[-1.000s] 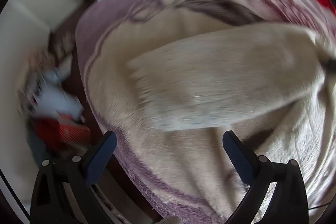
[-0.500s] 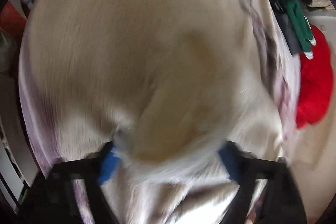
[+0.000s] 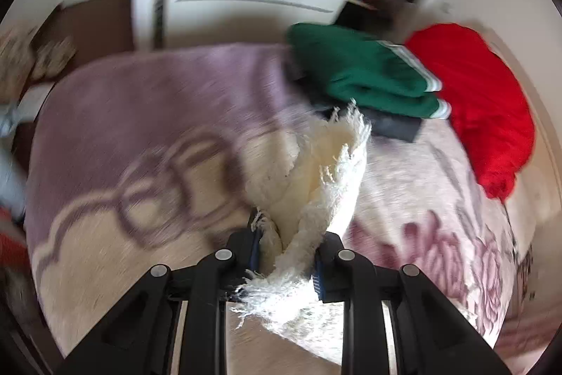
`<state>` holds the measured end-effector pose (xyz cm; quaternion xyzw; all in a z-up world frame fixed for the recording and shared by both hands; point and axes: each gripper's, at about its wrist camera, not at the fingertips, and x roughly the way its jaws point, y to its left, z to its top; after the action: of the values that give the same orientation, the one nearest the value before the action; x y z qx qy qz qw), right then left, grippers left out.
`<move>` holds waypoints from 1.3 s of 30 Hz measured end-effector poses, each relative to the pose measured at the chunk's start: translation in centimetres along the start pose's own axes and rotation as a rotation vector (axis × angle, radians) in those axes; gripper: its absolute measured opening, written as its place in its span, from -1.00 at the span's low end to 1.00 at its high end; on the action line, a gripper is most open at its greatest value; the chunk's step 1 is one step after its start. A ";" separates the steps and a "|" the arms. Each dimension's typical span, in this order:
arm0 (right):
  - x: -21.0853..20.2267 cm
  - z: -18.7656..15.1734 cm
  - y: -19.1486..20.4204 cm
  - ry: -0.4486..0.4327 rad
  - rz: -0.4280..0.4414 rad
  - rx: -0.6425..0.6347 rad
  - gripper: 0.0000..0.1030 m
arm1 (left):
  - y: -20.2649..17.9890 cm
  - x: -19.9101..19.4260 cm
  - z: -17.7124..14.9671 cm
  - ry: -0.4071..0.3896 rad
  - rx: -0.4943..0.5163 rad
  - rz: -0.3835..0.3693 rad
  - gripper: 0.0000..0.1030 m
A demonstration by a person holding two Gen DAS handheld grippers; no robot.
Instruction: Fold large clothes
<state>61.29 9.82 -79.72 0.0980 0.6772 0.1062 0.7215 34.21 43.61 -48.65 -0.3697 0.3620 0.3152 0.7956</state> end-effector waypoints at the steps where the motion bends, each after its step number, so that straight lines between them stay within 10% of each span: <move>1: 1.6 0.2 0.4 0.030 -0.041 -0.008 0.59 | -0.4 -0.5 -0.6 -0.005 0.016 -0.004 -0.60; 10: -6.6 -1.4 -8.1 -0.050 0.120 0.184 0.59 | -12.5 -8.4 -6.8 -0.126 0.368 -0.136 -0.60; 20: -16.2 -10.2 -27.7 -0.123 0.064 0.465 0.59 | -32.6 -10.1 -36.5 0.092 0.916 -0.350 -0.61; 27: -18.9 -14.9 -36.5 -0.088 0.019 0.522 0.60 | -38.8 -7.8 -52.3 0.272 1.127 -0.278 -0.50; 33: -21.7 -16.8 -40.9 -0.081 0.045 0.518 0.60 | -37.7 -7.9 -53.3 0.415 1.171 -0.258 0.56; 39: -25.4 -15.8 -42.0 -0.123 0.098 0.536 0.60 | -30.5 -10.6 -45.3 0.420 1.018 -0.202 0.59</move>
<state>44.84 -37.74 -68.41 0.3243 0.6304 -0.0479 0.7037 36.42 -12.00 -50.17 -0.0263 0.5821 -0.0575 0.8107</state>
